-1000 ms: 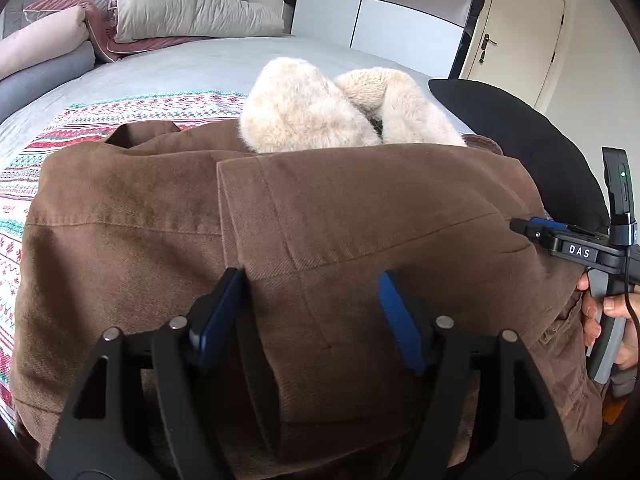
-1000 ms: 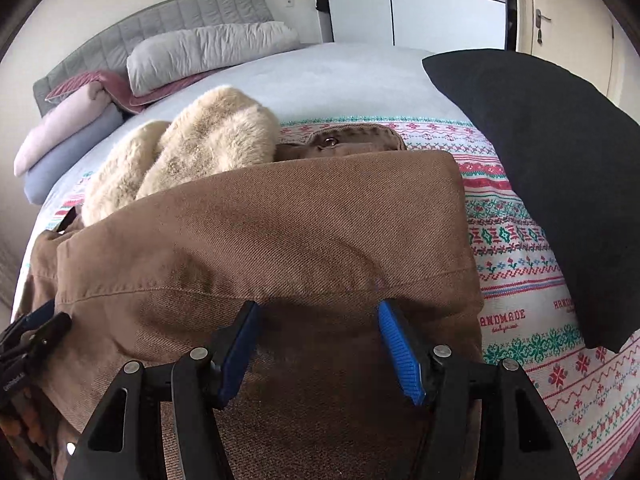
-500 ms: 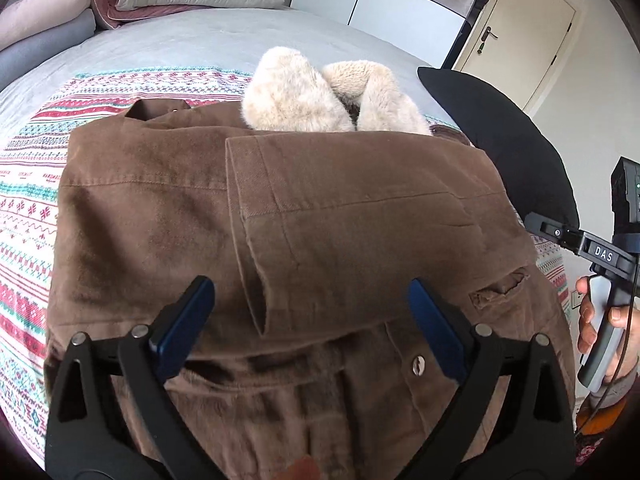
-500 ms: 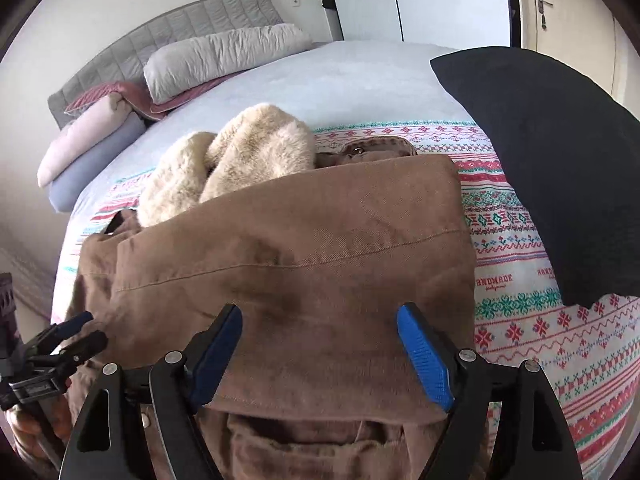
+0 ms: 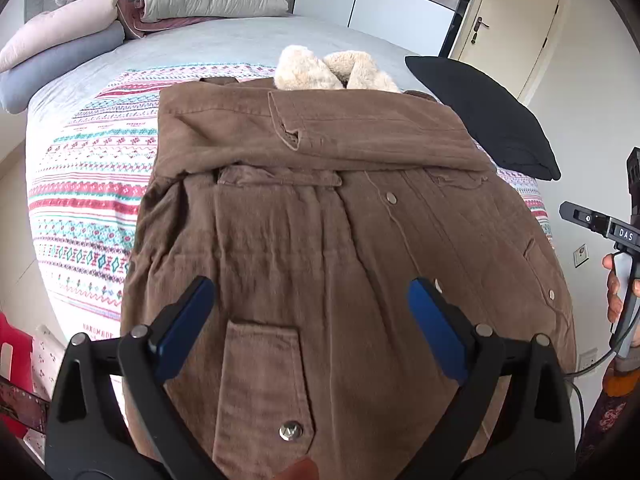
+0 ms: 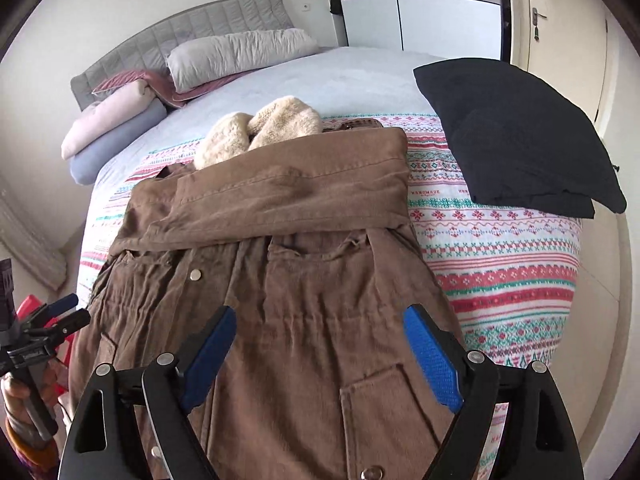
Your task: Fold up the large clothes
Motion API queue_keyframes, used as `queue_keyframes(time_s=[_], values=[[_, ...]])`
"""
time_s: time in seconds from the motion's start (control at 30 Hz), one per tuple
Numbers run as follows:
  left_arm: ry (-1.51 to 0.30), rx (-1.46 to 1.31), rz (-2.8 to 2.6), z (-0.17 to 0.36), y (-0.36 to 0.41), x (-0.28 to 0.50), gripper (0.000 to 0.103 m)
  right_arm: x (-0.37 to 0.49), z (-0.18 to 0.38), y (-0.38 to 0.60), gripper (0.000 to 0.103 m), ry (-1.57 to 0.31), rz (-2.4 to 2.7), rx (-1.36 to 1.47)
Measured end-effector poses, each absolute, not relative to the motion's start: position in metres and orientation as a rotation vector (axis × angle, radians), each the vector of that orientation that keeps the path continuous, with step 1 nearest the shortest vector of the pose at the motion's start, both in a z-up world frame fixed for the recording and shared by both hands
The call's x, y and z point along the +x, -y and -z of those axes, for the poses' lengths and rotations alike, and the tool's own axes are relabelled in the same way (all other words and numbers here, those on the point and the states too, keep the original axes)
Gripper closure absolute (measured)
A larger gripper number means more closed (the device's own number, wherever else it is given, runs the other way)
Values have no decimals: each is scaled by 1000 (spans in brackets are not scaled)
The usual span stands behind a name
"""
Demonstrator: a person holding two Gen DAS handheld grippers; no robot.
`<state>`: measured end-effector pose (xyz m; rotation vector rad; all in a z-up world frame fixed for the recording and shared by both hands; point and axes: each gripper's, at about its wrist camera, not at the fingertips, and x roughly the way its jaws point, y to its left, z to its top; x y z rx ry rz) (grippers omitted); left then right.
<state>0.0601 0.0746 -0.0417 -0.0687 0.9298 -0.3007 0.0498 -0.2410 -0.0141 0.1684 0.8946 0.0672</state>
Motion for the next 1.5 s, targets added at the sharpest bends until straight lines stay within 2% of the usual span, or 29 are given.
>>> queue_keyframes(time_s=[0.37,0.53,0.7,0.9,1.13,1.27,1.5], values=[[-934,4,248,83,-109,-20,5,-27,49,251,16,-916,-50,130],[-971,48,287,109,-116,-38,5,-40,76,257,16,-990,-18,73],[-880,54,302,114,-118,-55,3,-52,96,257,16,-1013,-29,16],[-964,-6,343,111,-130,-52,2,-61,101,255,8,-1003,-85,-55],[-977,-10,352,100,-162,-63,2,-68,96,268,7,-1010,-110,3],[-1005,-88,308,103,-196,-64,2,-71,88,285,7,-1007,-110,87],[-1005,-380,405,123,-239,-59,3,-71,85,319,7,-975,-122,248]])
